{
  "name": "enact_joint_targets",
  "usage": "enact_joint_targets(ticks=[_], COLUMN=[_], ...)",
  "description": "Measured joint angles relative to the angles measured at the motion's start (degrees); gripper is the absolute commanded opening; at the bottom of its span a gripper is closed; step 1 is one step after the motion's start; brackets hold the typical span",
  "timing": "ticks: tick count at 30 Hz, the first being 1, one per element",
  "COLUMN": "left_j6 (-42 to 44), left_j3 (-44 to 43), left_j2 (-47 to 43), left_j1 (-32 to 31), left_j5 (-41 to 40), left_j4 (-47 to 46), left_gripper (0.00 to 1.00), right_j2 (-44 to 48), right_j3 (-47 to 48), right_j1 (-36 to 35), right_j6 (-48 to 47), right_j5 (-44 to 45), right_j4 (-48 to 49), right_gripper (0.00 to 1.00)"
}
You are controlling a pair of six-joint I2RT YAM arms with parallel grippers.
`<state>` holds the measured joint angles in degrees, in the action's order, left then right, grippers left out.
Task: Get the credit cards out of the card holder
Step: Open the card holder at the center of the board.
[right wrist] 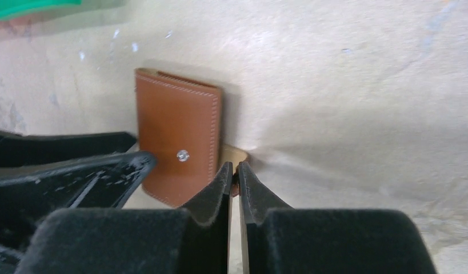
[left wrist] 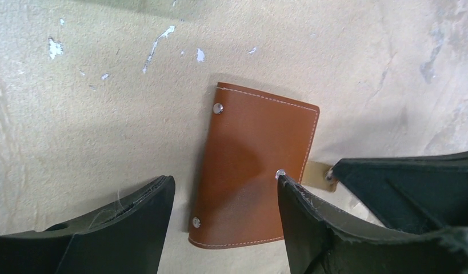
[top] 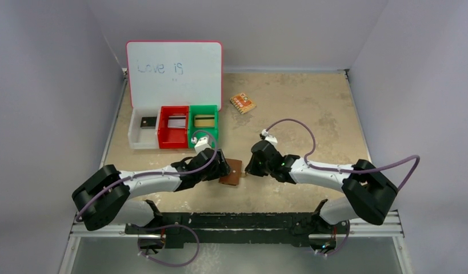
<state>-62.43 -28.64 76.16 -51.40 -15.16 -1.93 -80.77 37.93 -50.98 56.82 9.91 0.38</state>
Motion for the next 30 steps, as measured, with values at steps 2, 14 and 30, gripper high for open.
enact_joint_targets(ticks=[2, 14, 30], left_j6=[1.0, 4.6, 4.3], left_j3=[-1.1, -5.8, -10.6], left_j2=[0.0, 2.3, 6.9], left_j1=[0.0, 0.0, 0.0], left_j5=[0.0, 0.3, 0.4], left_j4=[2.5, 10.3, 13.1], left_gripper=[0.67, 0.68, 0.63], right_j2=[0.7, 0.1, -1.1], right_j3=[-1.6, -2.8, 4.0], right_j1=[1.3, 3.4, 3.4], right_j6=[0.9, 0.9, -2.8], right_j5=[-0.1, -3.5, -9.7], right_j4=[0.7, 2.8, 1.5], right_gripper=[0.15, 0.38, 0.62])
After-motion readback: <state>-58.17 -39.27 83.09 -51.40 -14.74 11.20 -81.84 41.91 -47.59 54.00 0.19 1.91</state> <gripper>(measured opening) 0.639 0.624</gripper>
